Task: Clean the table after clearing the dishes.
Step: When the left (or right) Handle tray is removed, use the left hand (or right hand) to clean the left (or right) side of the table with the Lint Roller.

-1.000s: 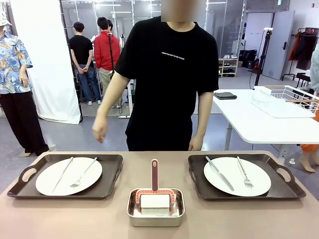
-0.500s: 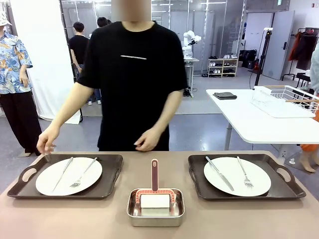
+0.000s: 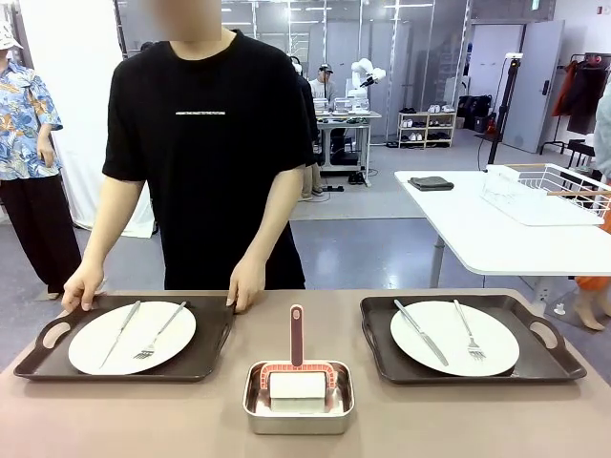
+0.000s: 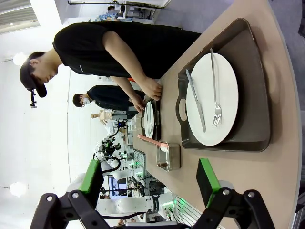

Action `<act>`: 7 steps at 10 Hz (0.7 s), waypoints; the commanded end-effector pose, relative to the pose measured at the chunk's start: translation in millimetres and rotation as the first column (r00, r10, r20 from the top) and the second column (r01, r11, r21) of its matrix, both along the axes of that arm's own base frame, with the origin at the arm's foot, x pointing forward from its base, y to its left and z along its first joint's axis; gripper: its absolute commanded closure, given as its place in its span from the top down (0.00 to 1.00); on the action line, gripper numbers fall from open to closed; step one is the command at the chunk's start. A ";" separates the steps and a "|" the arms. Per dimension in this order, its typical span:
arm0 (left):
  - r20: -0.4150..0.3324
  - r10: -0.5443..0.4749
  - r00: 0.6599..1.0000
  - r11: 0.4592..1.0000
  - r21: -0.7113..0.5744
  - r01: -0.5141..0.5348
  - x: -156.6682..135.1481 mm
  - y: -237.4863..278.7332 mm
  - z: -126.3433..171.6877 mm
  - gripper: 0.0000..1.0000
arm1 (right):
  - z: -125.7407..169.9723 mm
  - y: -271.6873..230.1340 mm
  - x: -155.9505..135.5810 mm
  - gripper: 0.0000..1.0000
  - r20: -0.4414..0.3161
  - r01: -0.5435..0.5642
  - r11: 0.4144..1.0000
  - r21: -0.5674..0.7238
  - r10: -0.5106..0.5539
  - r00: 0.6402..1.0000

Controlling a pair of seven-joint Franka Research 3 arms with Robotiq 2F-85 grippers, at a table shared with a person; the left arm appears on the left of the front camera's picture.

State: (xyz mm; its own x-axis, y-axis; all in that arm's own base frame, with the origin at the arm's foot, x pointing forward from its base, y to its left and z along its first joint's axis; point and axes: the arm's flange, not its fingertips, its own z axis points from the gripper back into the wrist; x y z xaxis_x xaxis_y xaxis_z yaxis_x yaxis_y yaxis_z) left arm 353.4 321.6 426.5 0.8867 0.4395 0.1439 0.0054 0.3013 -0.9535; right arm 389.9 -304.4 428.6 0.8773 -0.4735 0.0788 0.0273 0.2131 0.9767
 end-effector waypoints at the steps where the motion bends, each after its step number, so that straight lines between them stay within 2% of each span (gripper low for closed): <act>1: 0.004 -0.002 1.000 1.000 -0.008 0.002 -2.0 0.5 1.0 1.00 | 2.5 0.5 0.8 1.00 0.001 -0.001 1.000 -0.002 0.001 1.000; 7: 0.004 -0.002 1.000 1.000 -0.008 0.002 -2.0 0.5 1.0 1.00 | 2.5 0.5 0.8 1.00 0.001 -0.001 1.000 -0.002 0.001 1.000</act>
